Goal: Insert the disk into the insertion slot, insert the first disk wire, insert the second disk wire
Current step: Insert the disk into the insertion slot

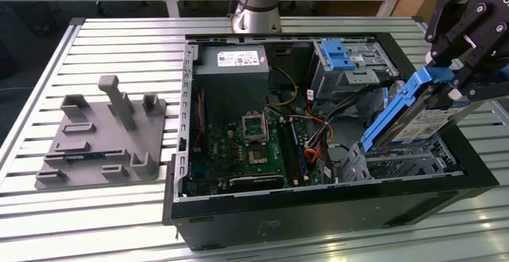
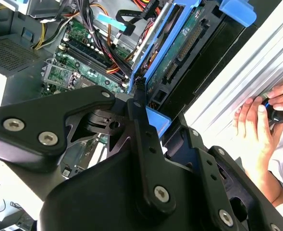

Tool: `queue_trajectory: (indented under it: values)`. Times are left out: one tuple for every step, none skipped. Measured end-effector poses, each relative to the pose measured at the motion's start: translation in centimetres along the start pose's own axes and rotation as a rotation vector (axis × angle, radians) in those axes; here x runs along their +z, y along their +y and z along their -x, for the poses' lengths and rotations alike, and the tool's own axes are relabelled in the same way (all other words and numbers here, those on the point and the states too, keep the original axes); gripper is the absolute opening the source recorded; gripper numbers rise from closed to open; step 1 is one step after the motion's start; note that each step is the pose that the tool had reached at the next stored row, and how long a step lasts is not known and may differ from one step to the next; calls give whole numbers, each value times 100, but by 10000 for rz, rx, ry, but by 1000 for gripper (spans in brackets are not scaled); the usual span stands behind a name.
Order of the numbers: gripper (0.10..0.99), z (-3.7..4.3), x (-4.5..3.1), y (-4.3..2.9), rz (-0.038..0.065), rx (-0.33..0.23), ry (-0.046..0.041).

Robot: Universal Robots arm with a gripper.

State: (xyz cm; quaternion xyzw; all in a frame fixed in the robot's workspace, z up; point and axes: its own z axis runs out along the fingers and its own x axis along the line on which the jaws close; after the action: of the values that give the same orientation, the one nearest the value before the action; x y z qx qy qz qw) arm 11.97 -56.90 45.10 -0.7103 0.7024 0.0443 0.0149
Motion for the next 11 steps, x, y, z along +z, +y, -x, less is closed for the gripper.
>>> queue_trajectory:
  values:
    - [365,-1,5,0,0,-4,0]
    - [365,-2,9,-1,1,-7,-1]
    - [365,-3,13,-1,1,-8,0]
    - [365,-4,17,-1,1,-9,0]
    - [365,-6,21,-1,1,-10,1]
    - [365,-9,24,-1,1,-10,1]
    - [365,-12,27,-1,1,-10,1]
    - [365,-14,29,-1,1,-11,1]
    - [365,-15,33,-1,1,-11,1]
    - [365,-16,36,-2,1,-11,0]
    - [365,-17,40,-2,1,-11,0]
